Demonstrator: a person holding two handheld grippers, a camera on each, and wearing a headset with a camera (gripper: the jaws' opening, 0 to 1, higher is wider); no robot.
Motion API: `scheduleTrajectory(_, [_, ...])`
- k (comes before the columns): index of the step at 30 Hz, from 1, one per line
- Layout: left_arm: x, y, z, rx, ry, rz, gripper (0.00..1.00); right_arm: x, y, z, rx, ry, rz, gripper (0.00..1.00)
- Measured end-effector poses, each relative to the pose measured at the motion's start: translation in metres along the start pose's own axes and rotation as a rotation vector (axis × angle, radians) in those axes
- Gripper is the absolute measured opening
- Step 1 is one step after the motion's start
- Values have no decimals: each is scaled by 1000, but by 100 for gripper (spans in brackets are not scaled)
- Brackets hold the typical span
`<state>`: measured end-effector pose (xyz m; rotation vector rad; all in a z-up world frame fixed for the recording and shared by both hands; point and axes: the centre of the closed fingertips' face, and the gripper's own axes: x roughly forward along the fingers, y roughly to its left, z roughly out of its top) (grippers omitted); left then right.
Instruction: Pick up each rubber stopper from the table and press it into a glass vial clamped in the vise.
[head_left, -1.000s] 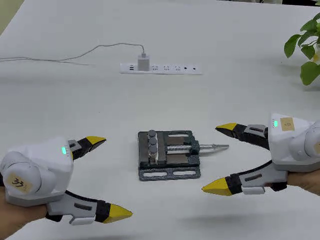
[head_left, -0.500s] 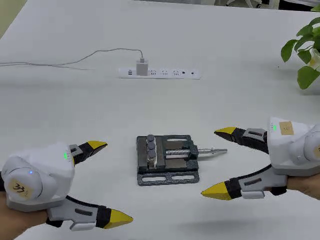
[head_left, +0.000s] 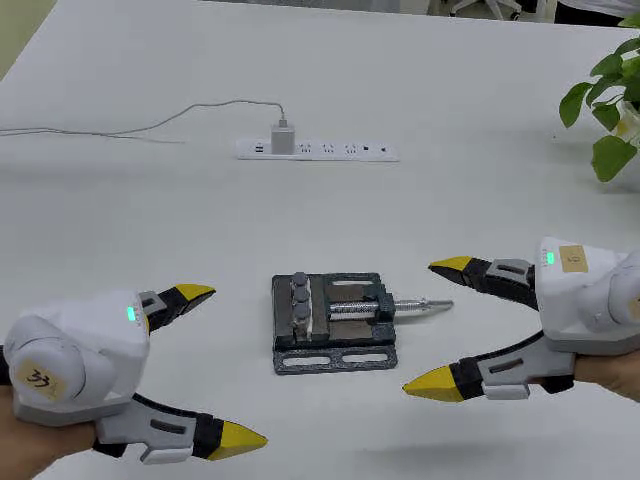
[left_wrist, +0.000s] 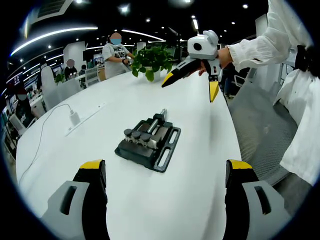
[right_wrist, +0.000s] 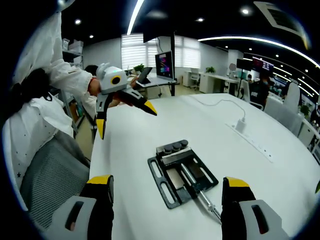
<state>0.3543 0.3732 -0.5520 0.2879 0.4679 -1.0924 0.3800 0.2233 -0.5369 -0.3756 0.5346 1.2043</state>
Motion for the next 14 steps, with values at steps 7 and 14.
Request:
scheduleTrajectory(7, [-1,1,1,0,-2,3,99,-1,1,-1,-1,5,2,88])
scheduleTrajectory(14, [-1,0,0,-1,0,2,99,-1,0,-1,-2,4,1,87])
